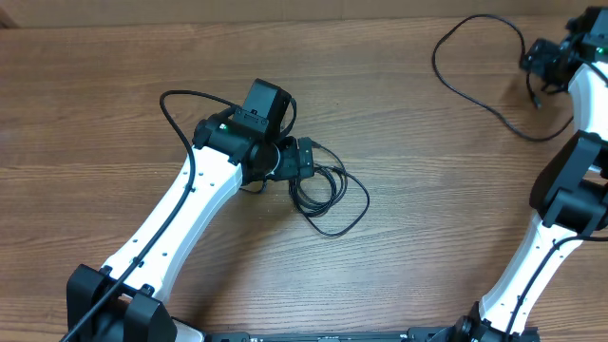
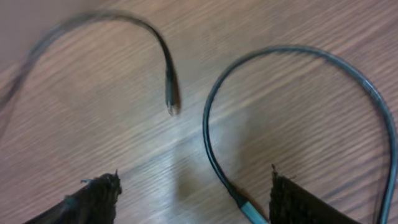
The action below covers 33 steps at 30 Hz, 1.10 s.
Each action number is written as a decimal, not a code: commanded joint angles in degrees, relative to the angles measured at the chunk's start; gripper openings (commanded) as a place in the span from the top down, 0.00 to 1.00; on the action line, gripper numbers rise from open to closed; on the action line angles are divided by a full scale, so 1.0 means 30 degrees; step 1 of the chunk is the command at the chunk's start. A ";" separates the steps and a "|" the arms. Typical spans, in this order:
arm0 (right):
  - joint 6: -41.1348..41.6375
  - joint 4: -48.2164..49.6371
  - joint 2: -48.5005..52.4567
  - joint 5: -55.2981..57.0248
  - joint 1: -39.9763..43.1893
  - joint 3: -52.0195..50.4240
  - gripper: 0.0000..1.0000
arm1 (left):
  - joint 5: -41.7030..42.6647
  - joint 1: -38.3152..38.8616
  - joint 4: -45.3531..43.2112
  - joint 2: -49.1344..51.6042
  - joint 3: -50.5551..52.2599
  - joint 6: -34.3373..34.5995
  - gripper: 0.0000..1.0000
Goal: Untangle cables
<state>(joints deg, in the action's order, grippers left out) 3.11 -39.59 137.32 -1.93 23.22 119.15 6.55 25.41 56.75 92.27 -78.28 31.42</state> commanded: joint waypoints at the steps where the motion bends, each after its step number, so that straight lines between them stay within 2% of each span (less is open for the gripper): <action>1: -0.1872 0.0627 -0.0262 0.0270 0.0087 -0.1195 0.23 | -0.0262 -0.0117 -0.0015 -0.0007 0.0044 0.0117 0.00; 20: -0.2200 0.2535 -0.0255 0.0255 0.1115 -0.3147 0.24 | -0.0262 -0.0117 -0.0015 -0.0007 0.0044 0.0117 0.00; 27: -0.2208 0.3286 -0.0255 -0.1705 0.1319 -0.4095 0.20 | -0.0262 -0.0117 -0.0015 -0.0007 0.0044 0.0117 0.01; 29: -0.2208 0.3490 -0.0248 -0.1698 0.1246 -0.4167 0.22 | -0.0262 -0.0117 -0.0015 -0.0007 0.0044 0.0117 0.00; 33: -0.2208 0.3628 -0.0248 -0.1741 0.1144 -0.4204 0.33 | -0.0262 -0.0117 -0.0015 -0.0007 0.0044 0.0117 0.00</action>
<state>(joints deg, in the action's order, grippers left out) -3.20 -29.26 137.34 -5.80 27.22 106.83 6.55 25.41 56.75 92.27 -78.28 31.42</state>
